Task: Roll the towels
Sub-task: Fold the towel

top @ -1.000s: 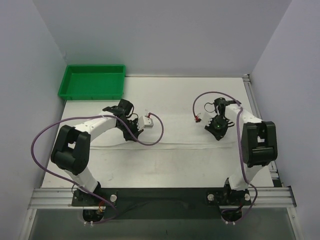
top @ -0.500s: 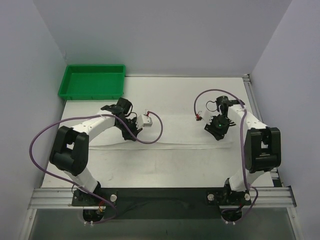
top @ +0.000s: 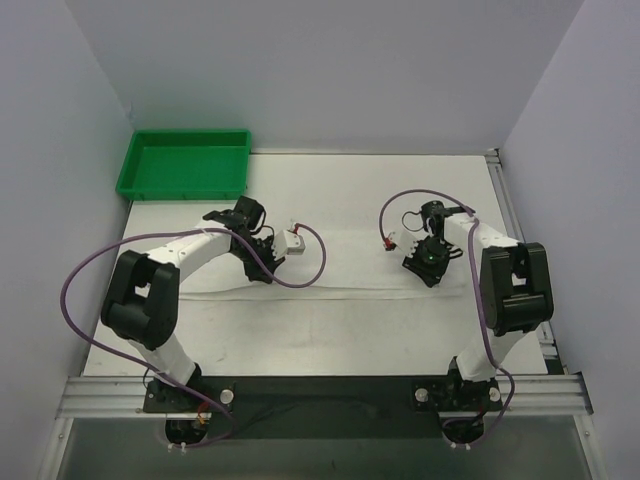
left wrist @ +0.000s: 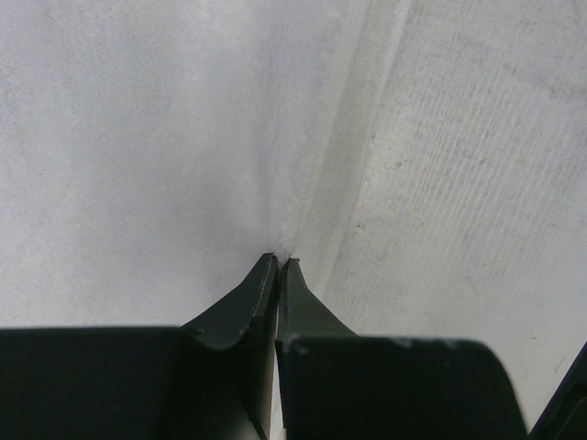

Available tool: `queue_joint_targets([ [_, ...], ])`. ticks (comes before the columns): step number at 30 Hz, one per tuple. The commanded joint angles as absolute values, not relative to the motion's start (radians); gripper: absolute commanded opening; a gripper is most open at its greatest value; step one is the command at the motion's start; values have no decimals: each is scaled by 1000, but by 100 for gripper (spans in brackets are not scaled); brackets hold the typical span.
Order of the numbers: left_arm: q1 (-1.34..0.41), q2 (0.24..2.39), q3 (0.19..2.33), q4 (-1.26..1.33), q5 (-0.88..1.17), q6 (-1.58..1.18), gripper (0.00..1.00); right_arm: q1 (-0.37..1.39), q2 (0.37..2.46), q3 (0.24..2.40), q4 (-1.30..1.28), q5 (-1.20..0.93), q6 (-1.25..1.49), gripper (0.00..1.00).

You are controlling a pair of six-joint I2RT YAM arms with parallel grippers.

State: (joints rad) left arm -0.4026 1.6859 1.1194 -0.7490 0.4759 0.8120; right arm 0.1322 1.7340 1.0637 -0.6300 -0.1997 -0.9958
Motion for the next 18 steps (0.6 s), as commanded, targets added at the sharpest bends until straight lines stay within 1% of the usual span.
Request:
queue_joint_targets([
  [1,-393,1695,1166,-764,503,811,0,137,1746,1055,-650,-176,-996,26],
  [4,-391,1701,1175,-764,503,810,0,138,1762,1055,-641,-173,-991,21],
  [7,-388,1707,1178,-762,502,810,0,140,1772,1054,-637,-175,-988,9],
  [8,-385,1707,1175,-761,502,810,0,140,1772,1052,-635,-175,-988,1],
  [9,-385,1707,1175,-761,502,808,0,138,1766,1052,-637,-173,-986,0],
  [18,-377,1671,1169,-773,508,811,0,80,1646,1074,-679,-212,-996,0],
])
